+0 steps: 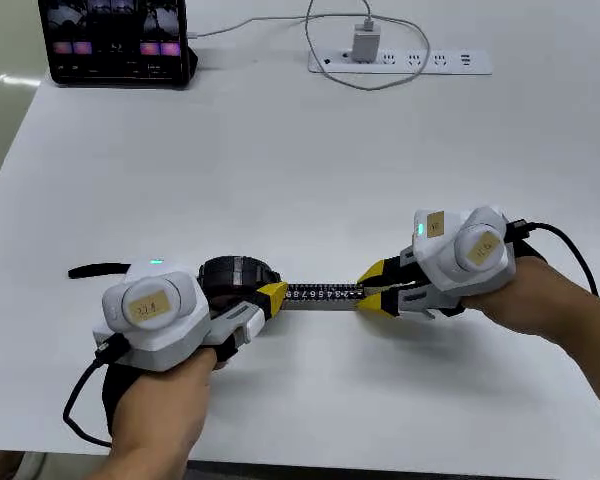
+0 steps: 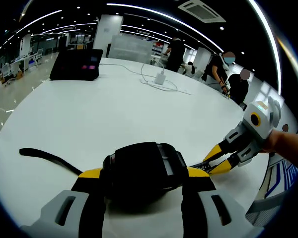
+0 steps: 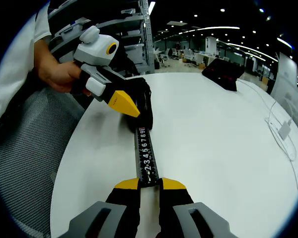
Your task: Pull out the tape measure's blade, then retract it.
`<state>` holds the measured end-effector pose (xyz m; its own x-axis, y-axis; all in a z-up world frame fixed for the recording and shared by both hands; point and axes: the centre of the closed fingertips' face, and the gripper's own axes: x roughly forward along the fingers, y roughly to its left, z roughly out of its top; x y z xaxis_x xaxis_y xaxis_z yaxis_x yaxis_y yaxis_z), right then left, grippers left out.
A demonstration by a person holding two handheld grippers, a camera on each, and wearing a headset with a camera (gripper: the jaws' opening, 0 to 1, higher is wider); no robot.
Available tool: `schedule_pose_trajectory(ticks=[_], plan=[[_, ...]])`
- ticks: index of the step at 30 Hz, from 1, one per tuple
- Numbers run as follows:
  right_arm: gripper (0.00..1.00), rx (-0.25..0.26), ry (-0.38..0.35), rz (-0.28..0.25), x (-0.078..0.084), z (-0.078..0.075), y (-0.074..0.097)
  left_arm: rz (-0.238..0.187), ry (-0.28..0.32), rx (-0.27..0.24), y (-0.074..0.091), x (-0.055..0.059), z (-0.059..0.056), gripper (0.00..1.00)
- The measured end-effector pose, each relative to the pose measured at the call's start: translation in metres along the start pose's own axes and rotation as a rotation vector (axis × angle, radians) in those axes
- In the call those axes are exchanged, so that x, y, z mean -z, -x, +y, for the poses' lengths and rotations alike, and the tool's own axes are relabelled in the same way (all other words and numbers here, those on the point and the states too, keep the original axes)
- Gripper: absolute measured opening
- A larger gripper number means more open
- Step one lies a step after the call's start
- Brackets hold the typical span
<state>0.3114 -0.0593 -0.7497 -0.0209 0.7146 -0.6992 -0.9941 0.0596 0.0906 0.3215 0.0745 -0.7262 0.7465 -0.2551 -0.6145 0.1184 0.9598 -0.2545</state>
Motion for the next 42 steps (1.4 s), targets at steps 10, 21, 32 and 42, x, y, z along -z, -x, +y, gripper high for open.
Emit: schedule_pose_trajectory(ticks=[10,21,32,42], plan=[[0.1,-0.013,-0.011,-0.024,-0.011,0.001,-0.014,0.001,0.004,0.003,0.0,0.0,0.0,0.58],[0.1,-0.027,-0.013,-0.043,-0.023,0.005,-0.024,0.001,0.011,0.007,-0.001,0.001,0.0,0.58],[0.1,-0.044,-0.013,-0.065,-0.038,0.008,-0.04,0.003,0.015,0.012,-0.001,0.001,0.0,0.58],[0.1,-0.049,-0.017,-0.083,-0.047,0.01,-0.05,0.001,0.019,0.013,-0.001,0.001,0.0,0.58]])
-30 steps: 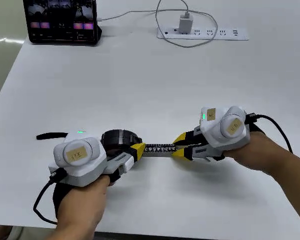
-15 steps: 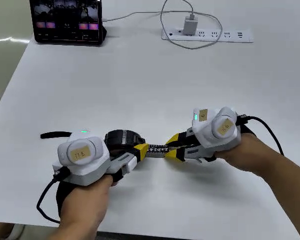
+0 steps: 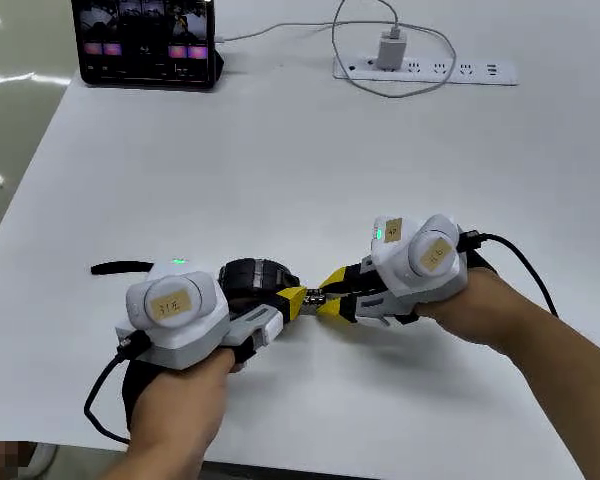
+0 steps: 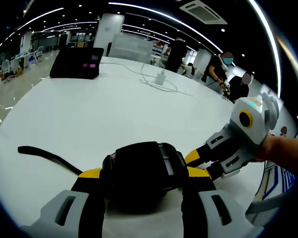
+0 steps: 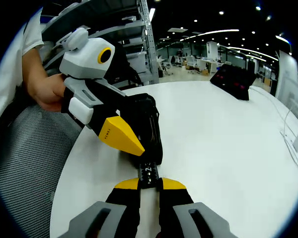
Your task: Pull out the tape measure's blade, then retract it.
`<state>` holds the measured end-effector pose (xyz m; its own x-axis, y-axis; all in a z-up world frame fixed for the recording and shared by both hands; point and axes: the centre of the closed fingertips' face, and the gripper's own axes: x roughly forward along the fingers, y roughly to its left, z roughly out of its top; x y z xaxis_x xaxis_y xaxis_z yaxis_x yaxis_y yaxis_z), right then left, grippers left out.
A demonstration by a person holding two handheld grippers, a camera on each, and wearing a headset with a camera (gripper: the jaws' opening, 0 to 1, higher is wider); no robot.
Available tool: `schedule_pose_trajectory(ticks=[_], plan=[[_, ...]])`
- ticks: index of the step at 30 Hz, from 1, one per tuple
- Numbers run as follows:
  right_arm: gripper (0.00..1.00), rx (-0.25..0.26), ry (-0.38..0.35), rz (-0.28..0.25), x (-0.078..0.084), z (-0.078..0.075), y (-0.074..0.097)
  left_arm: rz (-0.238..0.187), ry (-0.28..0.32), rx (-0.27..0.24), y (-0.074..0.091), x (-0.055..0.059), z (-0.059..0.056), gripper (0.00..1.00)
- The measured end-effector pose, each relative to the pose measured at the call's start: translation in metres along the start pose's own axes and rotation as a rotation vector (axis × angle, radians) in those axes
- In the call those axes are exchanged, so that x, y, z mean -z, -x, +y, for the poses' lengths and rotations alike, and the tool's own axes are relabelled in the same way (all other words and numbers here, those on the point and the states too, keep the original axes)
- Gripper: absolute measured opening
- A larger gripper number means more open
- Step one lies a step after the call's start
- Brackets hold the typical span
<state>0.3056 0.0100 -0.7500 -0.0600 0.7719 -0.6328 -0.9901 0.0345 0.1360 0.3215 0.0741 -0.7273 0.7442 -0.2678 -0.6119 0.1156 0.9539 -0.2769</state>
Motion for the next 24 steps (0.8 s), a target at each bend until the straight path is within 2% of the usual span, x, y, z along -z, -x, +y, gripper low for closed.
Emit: schedule_pose_trajectory(ticks=[11,24], plan=[[0.1,-0.001,0.006,-0.01,-0.0051,0.0006,-0.0076,-0.001,0.002,-0.001,0.0,-0.0001,-0.0005,0.58],[0.11,0.004,-0.018,-0.019,-0.0055,0.0003,-0.0075,-0.002,0.008,-0.001,0.0001,-0.0007,-0.0007,0.59]])
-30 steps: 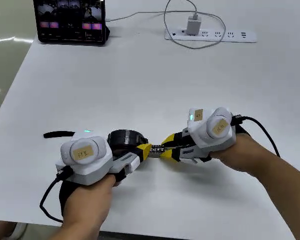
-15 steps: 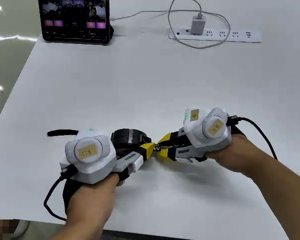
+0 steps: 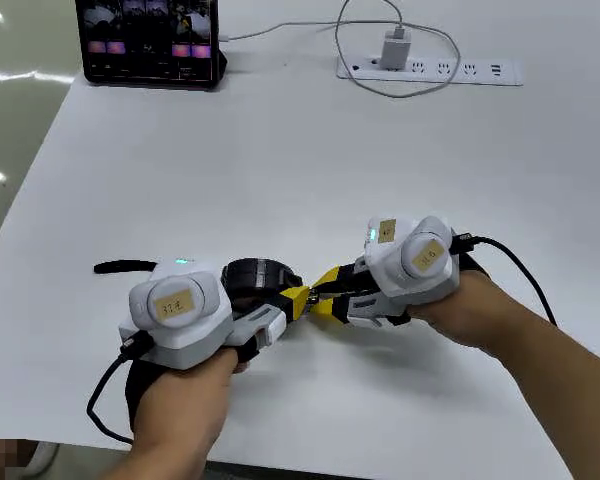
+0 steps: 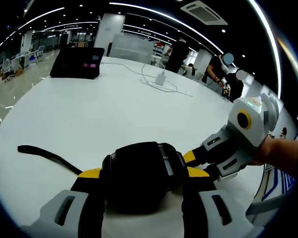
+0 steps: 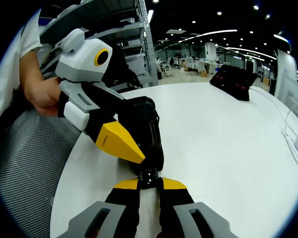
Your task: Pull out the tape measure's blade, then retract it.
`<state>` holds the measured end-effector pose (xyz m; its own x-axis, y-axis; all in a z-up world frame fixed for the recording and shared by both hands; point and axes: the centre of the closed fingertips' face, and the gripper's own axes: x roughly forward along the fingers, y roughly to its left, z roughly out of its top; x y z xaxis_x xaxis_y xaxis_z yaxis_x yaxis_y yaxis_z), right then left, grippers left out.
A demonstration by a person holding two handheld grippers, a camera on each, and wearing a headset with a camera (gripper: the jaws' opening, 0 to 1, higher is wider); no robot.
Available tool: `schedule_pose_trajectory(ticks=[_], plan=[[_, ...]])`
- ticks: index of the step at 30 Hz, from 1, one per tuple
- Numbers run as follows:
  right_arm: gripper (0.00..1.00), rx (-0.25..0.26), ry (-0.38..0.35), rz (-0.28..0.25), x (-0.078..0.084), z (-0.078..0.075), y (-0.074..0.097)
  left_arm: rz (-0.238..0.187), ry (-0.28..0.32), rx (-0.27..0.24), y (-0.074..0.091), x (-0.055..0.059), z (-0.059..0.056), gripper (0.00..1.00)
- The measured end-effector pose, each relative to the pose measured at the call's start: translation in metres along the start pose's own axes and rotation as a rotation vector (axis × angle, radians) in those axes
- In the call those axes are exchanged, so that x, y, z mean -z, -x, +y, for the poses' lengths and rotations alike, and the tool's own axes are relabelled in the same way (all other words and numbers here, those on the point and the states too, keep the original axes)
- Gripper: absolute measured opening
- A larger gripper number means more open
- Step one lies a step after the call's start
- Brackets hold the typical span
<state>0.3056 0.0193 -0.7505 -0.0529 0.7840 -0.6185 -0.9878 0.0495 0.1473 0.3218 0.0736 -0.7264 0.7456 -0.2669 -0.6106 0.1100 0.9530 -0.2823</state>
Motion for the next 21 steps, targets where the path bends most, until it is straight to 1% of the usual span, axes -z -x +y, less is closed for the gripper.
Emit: schedule_pose_trajectory(ticks=[7,11,21], plan=[[0.13,0.008,-0.018,-0.011,0.0004,0.001,-0.0002,0.004,-0.004,0.0,-0.0001,0.0001,-0.0007,0.6],[0.2,0.02,-0.016,-0.012,0.0001,-0.001,0.0027,-0.001,-0.011,0.008,-0.0001,0.0001,-0.001,0.61],[0.24,0.019,-0.026,-0.021,-0.0014,-0.0001,0.0043,0.001,-0.007,0.02,0.0002,0.0,-0.001,0.61]])
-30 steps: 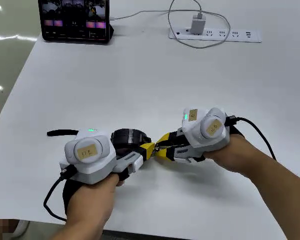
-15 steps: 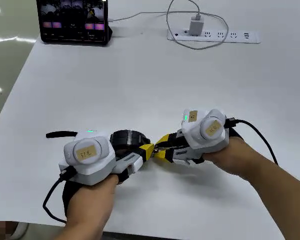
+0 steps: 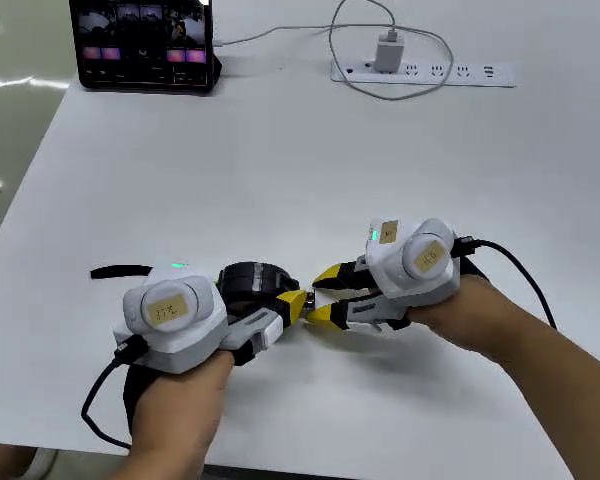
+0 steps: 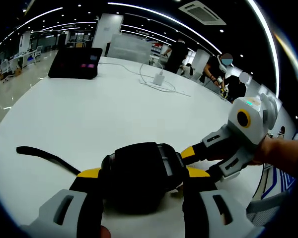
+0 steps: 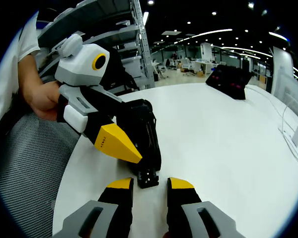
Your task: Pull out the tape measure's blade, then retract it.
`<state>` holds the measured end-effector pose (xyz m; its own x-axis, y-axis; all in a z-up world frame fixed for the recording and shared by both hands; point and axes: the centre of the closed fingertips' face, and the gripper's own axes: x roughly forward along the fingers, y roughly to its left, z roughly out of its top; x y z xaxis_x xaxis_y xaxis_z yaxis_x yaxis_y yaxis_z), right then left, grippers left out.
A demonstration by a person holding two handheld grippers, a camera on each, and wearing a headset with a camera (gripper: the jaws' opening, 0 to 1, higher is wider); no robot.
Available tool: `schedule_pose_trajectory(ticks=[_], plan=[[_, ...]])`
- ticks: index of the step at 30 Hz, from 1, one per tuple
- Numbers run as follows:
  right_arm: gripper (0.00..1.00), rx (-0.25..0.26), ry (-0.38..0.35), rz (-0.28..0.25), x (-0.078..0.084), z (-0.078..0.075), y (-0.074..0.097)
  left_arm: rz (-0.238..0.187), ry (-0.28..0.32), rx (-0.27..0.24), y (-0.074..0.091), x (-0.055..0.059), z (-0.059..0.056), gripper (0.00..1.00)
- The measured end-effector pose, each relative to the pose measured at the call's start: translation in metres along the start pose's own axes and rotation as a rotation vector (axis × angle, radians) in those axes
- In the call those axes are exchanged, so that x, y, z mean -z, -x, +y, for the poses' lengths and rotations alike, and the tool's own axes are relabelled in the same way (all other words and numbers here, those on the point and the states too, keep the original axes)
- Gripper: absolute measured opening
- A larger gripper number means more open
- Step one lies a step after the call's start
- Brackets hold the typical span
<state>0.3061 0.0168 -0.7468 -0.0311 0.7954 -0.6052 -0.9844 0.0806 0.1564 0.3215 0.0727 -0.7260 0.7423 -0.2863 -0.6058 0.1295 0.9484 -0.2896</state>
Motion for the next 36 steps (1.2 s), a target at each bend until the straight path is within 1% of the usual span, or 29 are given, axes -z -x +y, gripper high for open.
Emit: schedule_pose_trajectory(ticks=[2,5,9,12,17,19,20,22,24,28,33,35,36], plan=[[0.26,0.003,-0.001,-0.003,-0.001,0.0,0.001,0.0,-0.004,0.001,0.0,0.0,0.0,0.61],[0.26,-0.005,-0.012,-0.006,-0.001,0.001,0.003,-0.011,-0.031,0.003,0.001,-0.004,-0.001,0.61],[0.28,-0.003,-0.012,-0.007,-0.001,0.002,0.004,-0.013,-0.036,0.007,0.002,-0.006,-0.001,0.65],[0.28,-0.005,-0.015,-0.009,-0.001,0.002,0.003,-0.008,-0.034,0.005,0.002,-0.005,0.001,0.64],[0.29,-0.002,-0.013,-0.013,-0.003,0.003,0.004,-0.012,-0.042,0.008,0.003,-0.007,0.0,0.64],[0.31,0.001,-0.015,-0.014,-0.003,0.004,0.007,-0.015,-0.058,0.016,0.004,-0.009,-0.001,0.64],[0.32,0.004,-0.015,-0.017,-0.004,0.004,0.009,-0.016,-0.081,0.018,0.005,-0.009,0.0,0.64],[0.35,0.007,-0.023,-0.021,-0.004,0.004,0.011,-0.018,-0.087,0.029,0.008,-0.01,-0.001,0.64],[0.39,0.011,-0.03,-0.025,-0.004,0.006,0.014,-0.021,-0.094,0.037,0.011,-0.01,0.001,0.66],[0.44,0.022,-0.04,-0.024,-0.002,0.007,0.019,-0.024,-0.149,0.05,0.018,-0.01,0.005,0.69],[0.5,0.039,-0.053,-0.032,-0.001,0.008,0.027,-0.028,-0.183,0.054,0.026,-0.012,0.011,0.72],[0.53,0.052,-0.054,-0.032,-0.001,0.007,0.031,-0.039,-0.202,0.064,0.029,-0.014,0.011,0.72],[0.53,0.053,-0.062,-0.032,0.0,0.007,0.032,-0.038,-0.211,0.066,0.03,-0.014,0.011,0.73]])
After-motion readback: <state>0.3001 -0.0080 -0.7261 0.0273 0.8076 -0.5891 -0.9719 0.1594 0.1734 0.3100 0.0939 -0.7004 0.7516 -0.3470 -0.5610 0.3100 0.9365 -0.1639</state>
